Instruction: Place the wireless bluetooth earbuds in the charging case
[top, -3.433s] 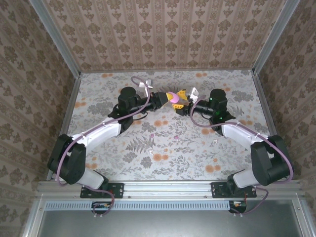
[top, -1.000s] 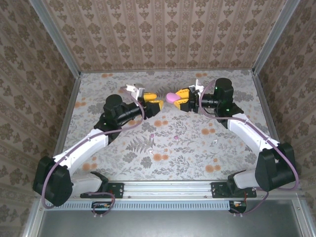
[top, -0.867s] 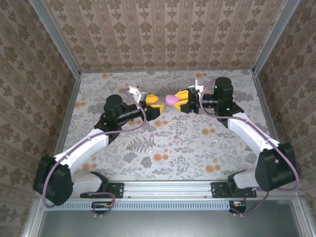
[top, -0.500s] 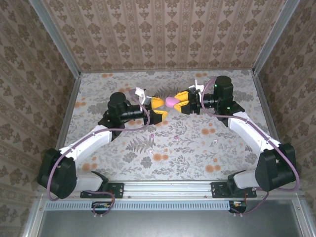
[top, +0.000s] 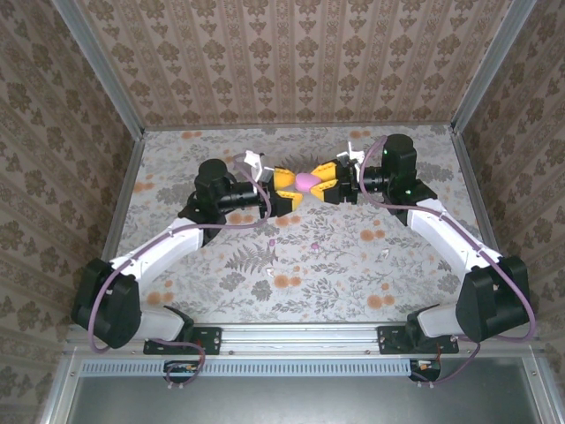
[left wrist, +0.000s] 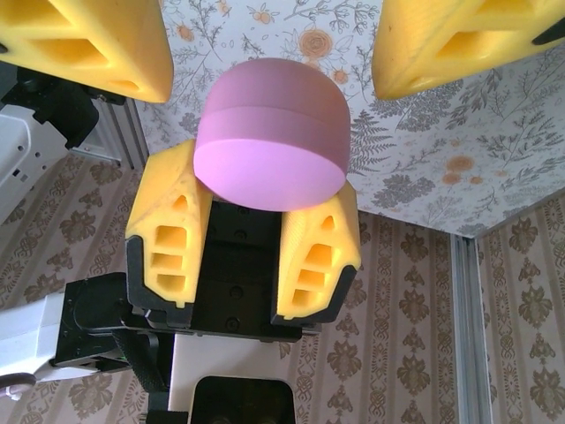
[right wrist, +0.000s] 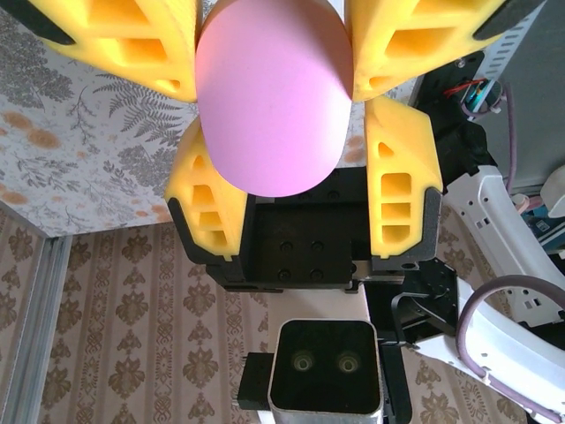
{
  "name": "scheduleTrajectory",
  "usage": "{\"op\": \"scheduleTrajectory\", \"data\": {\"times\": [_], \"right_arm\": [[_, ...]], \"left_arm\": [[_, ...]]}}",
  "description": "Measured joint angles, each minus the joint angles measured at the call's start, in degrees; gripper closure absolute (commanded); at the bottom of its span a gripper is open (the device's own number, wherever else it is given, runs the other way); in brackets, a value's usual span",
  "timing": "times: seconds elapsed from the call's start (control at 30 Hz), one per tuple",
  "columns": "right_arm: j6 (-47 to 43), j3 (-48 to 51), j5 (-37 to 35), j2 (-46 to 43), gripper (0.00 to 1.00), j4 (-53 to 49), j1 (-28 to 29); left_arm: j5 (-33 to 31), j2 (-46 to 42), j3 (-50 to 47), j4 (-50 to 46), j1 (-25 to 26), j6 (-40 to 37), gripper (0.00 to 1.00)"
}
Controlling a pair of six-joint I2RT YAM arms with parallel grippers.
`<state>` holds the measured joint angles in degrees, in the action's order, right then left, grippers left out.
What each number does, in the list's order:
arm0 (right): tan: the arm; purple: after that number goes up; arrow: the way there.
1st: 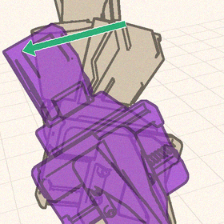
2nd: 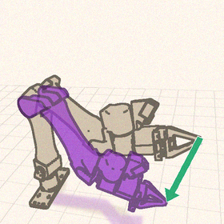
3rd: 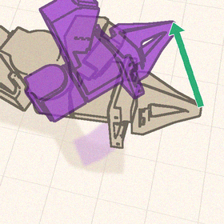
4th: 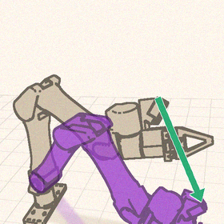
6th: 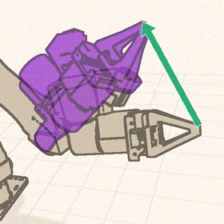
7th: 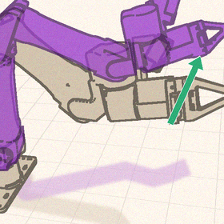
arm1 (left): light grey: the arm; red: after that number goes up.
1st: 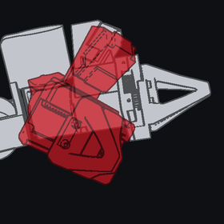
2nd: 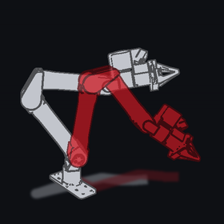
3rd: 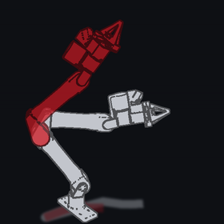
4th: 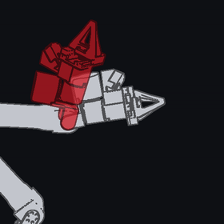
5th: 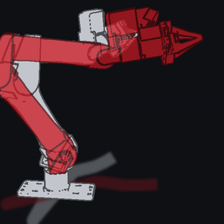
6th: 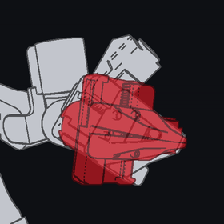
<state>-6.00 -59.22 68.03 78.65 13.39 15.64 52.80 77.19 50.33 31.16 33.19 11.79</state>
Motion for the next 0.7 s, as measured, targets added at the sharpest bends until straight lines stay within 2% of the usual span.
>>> {"op": "scheduleTrajectory", "data": {"times": [0.4,0.6,0.7], "right_arm": [[-1.29,-0.11,0.63,0.20,0.61,-1.29,0.15],[-2.49,-0.11,1.44,0.20,0.61,-2.08,0.15],[-2.78,-0.11,1.44,0.20,0.61,-2.08,0.15]], "left_arm": [[0.13,0.72,0.63,0.15,0.90,0.37,0.39],[0.39,0.74,1.64,-0.11,0.92,0.83,0.43],[0.39,0.74,1.95,-0.20,0.92,0.83,0.40]]}}
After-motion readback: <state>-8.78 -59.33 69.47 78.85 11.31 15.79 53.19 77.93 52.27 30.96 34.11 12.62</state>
